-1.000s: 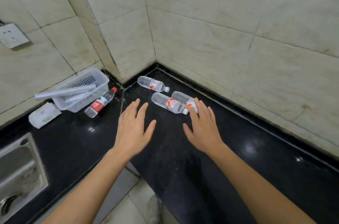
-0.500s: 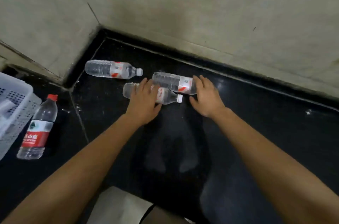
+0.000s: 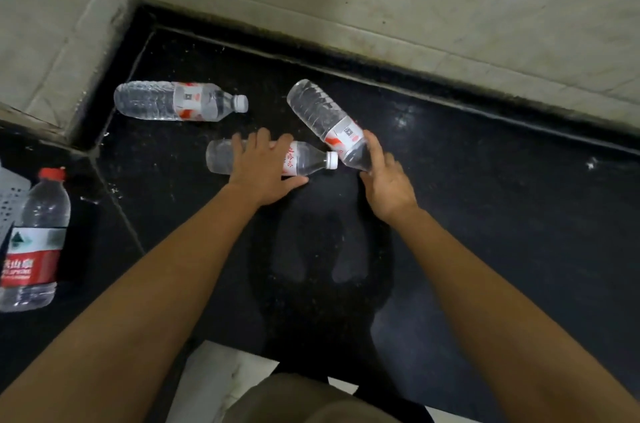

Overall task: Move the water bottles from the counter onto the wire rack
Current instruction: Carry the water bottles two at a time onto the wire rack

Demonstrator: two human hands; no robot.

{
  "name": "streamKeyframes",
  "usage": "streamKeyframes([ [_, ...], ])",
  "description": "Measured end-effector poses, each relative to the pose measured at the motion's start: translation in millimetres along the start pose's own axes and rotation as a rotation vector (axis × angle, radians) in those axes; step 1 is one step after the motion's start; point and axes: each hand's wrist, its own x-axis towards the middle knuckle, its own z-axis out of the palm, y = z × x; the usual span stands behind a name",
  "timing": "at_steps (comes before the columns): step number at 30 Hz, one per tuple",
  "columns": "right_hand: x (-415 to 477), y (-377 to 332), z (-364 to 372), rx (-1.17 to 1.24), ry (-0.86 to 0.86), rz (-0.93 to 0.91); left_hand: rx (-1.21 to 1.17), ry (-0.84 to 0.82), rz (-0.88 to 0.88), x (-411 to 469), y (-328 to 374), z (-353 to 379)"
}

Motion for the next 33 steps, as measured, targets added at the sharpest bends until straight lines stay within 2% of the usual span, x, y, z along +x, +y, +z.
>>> streamKeyframes([
  [7,-51,31,-11,0.098,-0.099,0.037,0.005,-0.114,-0.169,-42,38,5],
  [13,-132,85,-22,0.164,-0.174,0.086,-0.027,-0.090,-0.238,-94,85,24],
  [17,-159,109,-54,0.221,-0.211,0.080,-0.174,-0.047,-0.202,-111,106,22],
  [19,-162,107,-79,0.190,-0.155,0.016,-0.290,0.025,-0.204,-117,115,14],
  [23,-155,77,-135,0.229,0.122,-0.113,-0.708,0.228,-0.241,-129,128,-13],
  [25,-146,60,-158,0.105,0.207,-0.188,-0.886,0.303,-0.300,-135,135,-24],
  [27,-141,54,-169,-0.025,0.201,-0.205,-1.016,0.340,-0.343,-141,141,-28],
  [29,-143,58,-166,-0.038,0.190,-0.160,-1.057,0.354,-0.356,-145,144,-28],
  [33,-156,67,-147,0.093,0.245,-0.076,-1.052,0.354,-0.350,-154,143,-23],
])
